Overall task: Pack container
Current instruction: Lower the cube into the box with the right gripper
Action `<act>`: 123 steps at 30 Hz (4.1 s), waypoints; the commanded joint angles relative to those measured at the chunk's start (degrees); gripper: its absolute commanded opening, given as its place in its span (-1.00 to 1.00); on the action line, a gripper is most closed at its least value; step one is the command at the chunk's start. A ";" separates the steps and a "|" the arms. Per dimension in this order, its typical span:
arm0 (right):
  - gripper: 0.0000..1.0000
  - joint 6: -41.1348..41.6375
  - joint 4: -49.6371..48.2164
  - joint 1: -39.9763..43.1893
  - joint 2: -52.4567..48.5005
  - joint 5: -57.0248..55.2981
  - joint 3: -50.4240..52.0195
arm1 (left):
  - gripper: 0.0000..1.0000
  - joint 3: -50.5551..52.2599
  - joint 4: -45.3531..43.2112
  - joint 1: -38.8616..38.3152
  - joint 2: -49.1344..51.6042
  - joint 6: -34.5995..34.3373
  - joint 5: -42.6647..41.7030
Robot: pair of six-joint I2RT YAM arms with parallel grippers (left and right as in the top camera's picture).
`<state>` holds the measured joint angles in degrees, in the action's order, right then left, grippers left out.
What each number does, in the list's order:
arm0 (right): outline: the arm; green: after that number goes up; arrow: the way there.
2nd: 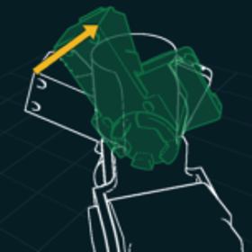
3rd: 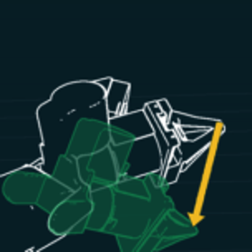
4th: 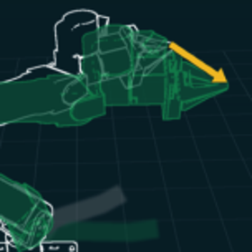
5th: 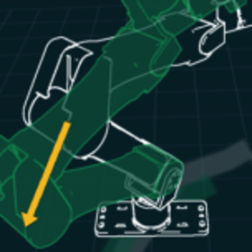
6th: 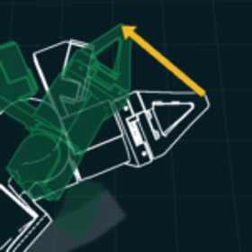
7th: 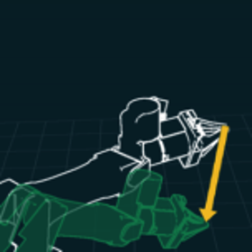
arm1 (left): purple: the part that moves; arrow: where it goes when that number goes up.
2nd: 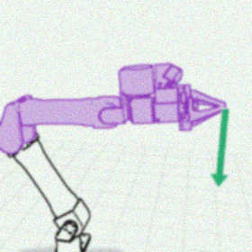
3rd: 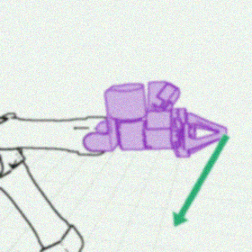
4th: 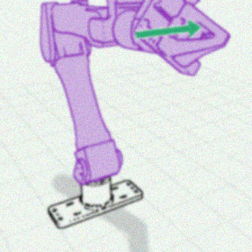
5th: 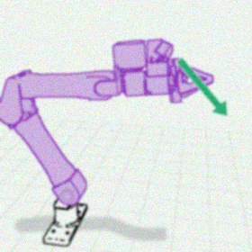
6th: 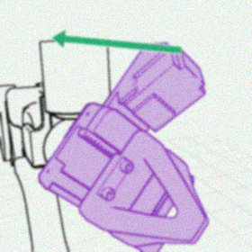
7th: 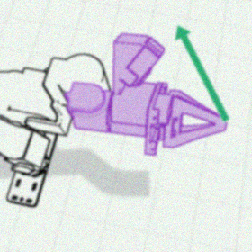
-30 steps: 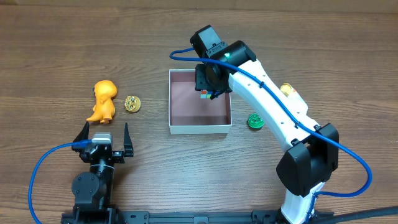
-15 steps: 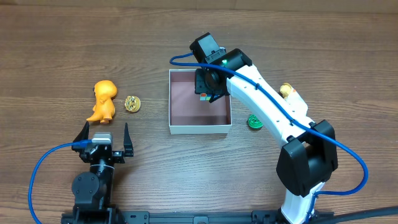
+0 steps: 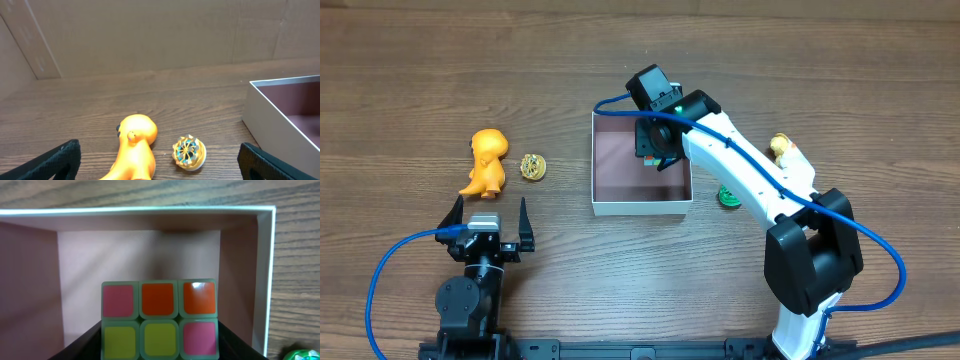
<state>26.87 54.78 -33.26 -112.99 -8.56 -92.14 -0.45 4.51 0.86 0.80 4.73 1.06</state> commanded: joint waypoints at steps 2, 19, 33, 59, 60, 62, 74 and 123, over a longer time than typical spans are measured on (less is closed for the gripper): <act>-0.42 -0.50 -1.90 0.22 1.75 -1.09 0.28 | 1.00 0.17 -0.13 0.35 -0.15 -0.48 -0.85; -0.40 -1.60 -6.75 0.83 1.70 -3.02 4.94 | 1.00 0.17 -0.13 0.35 -0.15 -0.48 -0.85; -0.32 -1.79 -10.93 0.87 1.53 -3.02 6.82 | 1.00 0.17 -0.11 0.35 -0.15 -0.48 -0.85; -0.29 -4.44 -12.41 0.87 -1.27 -4.81 6.82 | 1.00 0.17 -0.13 0.35 -0.15 -0.48 -0.85; -0.29 -4.44 -12.41 0.87 -1.27 -4.94 6.82 | 1.00 0.17 -0.13 0.35 -0.15 -0.48 -0.85; -0.29 -4.44 -12.35 0.87 -1.27 -4.96 6.82 | 1.00 0.17 -0.13 0.35 -0.15 -0.48 -0.85; -0.07 -4.39 -12.24 0.87 -1.27 -5.97 6.82 | 1.00 0.17 -0.13 0.35 -0.15 -0.48 -0.85; 0.33 -8.98 -4.37 0.70 -1.14 -1.11 -5.35 | 1.00 0.17 -0.11 0.35 -0.15 -0.48 -0.85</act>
<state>21.04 49.45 -32.67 -113.97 -12.56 -93.08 -0.45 4.51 0.86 0.80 4.73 1.06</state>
